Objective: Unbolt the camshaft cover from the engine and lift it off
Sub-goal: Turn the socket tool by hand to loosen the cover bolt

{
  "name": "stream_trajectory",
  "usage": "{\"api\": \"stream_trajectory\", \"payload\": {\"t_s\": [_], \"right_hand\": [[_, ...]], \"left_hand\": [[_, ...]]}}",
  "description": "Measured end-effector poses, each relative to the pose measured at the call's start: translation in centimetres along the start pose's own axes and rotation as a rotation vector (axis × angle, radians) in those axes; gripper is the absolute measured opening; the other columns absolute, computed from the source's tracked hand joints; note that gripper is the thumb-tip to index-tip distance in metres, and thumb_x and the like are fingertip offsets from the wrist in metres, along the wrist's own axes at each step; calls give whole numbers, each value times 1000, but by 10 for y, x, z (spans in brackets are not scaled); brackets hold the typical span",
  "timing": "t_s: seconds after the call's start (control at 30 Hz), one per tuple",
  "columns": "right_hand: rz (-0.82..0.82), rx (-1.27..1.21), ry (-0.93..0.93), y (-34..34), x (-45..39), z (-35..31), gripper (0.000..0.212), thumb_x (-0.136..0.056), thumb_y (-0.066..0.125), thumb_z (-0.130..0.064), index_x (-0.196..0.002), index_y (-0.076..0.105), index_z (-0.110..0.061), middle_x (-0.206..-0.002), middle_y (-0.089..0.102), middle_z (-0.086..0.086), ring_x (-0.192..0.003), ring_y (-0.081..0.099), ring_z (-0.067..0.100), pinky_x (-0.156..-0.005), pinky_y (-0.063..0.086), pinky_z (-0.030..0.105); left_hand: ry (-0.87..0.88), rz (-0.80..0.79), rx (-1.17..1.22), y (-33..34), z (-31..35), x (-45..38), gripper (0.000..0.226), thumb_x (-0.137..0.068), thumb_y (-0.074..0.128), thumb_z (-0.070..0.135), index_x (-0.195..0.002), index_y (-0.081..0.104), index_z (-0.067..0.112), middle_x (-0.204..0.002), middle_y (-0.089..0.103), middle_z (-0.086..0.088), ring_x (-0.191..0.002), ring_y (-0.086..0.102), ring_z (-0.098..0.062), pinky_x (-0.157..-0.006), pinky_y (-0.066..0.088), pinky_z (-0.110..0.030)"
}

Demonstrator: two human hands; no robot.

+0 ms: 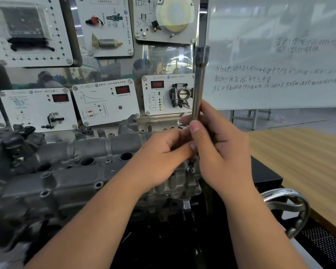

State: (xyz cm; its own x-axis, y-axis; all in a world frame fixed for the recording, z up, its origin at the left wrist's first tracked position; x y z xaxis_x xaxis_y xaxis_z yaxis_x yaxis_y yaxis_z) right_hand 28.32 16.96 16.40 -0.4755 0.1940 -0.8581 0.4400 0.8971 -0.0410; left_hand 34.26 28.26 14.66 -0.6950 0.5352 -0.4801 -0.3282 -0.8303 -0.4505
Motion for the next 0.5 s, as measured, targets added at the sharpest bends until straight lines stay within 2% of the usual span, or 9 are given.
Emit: {"api": "stream_trajectory", "payload": {"t_s": [0.1,0.2,0.23,0.33,0.4,0.5], "right_hand": [[-26,33,-25,2,0,-2,50,-101,51,-19,-149,43,-29,-112,72,-16,-90,68,1,-78,52,16],[7,17,16,2,1,1,56,-99,57,-28,-152,41,-26,-108,72,-15,-97,69,5,-83,57,26],[34,6,34,0,1,2,56,-97,59,-30,-151,45,-24,-107,72,-14,-98,70,8,-84,58,30],[127,67,-7,-6,1,0,41,-97,60,-27,-136,62,-17,-98,72,-8,-90,67,6,-79,56,30],[124,108,-38,-5,2,-1,35,-99,58,-24,-132,65,-13,-93,72,-5,-86,66,7,-75,55,28],[68,56,-7,-3,1,0,40,-101,53,-20,-140,58,-14,-101,74,-10,-92,69,4,-80,57,24]], "left_hand": [[5,-40,-32,0,0,1,36,-87,58,58,-101,73,29,-100,75,-14,-98,69,-40,-92,53,-62],[0,-1,-64,0,-1,-1,30,-81,59,58,-98,74,38,-92,79,7,-89,75,-16,-89,60,-49],[-1,9,-71,1,-1,-2,31,-79,60,59,-98,75,40,-92,79,10,-89,75,-13,-89,60,-48],[-2,26,-44,2,-3,-3,38,-78,63,58,-101,75,30,-94,79,2,-92,75,-26,-90,58,-56],[-13,27,-12,1,-5,-3,40,-81,62,59,-100,74,26,-96,78,-3,-95,73,-33,-91,56,-60],[-39,-15,22,-1,-8,-1,35,-95,58,53,-110,75,26,-106,78,-1,-106,72,-25,-100,53,-57]]}}
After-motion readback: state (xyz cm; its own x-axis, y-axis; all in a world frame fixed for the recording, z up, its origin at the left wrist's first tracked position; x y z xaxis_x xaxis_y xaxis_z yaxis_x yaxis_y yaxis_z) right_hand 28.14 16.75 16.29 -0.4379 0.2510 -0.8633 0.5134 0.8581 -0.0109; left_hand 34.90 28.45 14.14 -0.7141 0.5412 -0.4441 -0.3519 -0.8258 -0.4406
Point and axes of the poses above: each hand's wrist, its own x-axis away from the middle knuckle, its own y-axis out of the palm, z = x × y, the point moved 7 cm from there along -x, towards the middle knuckle
